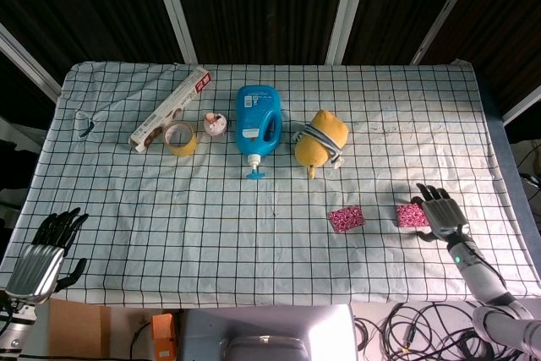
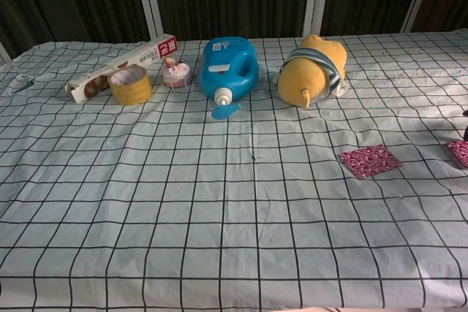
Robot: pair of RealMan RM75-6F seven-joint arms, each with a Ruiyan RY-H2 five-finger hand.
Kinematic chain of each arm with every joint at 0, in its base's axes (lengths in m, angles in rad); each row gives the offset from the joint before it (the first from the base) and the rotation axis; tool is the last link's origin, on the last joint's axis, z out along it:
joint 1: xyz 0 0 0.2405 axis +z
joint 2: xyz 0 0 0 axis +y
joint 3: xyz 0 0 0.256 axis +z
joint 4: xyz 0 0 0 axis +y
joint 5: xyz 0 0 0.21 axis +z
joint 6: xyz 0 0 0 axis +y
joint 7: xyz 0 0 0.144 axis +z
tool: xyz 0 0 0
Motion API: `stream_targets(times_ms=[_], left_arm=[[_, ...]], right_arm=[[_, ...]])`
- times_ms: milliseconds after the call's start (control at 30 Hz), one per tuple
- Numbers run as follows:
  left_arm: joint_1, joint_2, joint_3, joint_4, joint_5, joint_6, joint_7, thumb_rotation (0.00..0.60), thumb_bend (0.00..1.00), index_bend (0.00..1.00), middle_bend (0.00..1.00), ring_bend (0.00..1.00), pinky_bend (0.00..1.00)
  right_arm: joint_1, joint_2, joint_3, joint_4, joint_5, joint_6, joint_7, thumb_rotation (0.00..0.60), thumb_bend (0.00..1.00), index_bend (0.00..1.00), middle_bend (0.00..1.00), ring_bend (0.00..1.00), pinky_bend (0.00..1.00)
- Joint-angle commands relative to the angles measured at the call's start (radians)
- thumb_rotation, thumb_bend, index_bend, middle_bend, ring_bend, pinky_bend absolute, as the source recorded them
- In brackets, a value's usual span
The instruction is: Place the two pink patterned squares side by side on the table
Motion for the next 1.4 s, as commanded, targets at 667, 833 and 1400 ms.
stream_targets(times_ms=[667, 833, 1400], left_arm=[[0.001, 0.005, -0.003, -0.007, -0.015, -0.009, 0.003, 0.600, 0.41, 0.00, 0.00, 0.00, 0.00], [0.001, 0.005, -0.003, -0.008, -0.012, -0.007, 0.002, 0.600, 0.41, 0.00, 0.00, 0.00, 0.00], [0.003, 0.007, -0.004, -0.009, -0.016, -0.007, 0.003, 0.600, 0.41, 0.00, 0.00, 0.00, 0.00]], right_arm=[[-0.009, -0.002, 0.030, 0.016, -0.032, 0.009, 0.038, 0.600, 0.18, 0.39, 0.00, 0.00, 0.17], [-0.017, 0.016, 0.034, -0.025, -0.054, 0.040, 0.043, 0.600, 0.18, 0.40, 0.00, 0.00, 0.17], [-0.028, 0.003, -0.016, -0.210, -0.226, 0.144, -0.033, 0.600, 0.18, 0.40, 0.00, 0.00, 0.17]])
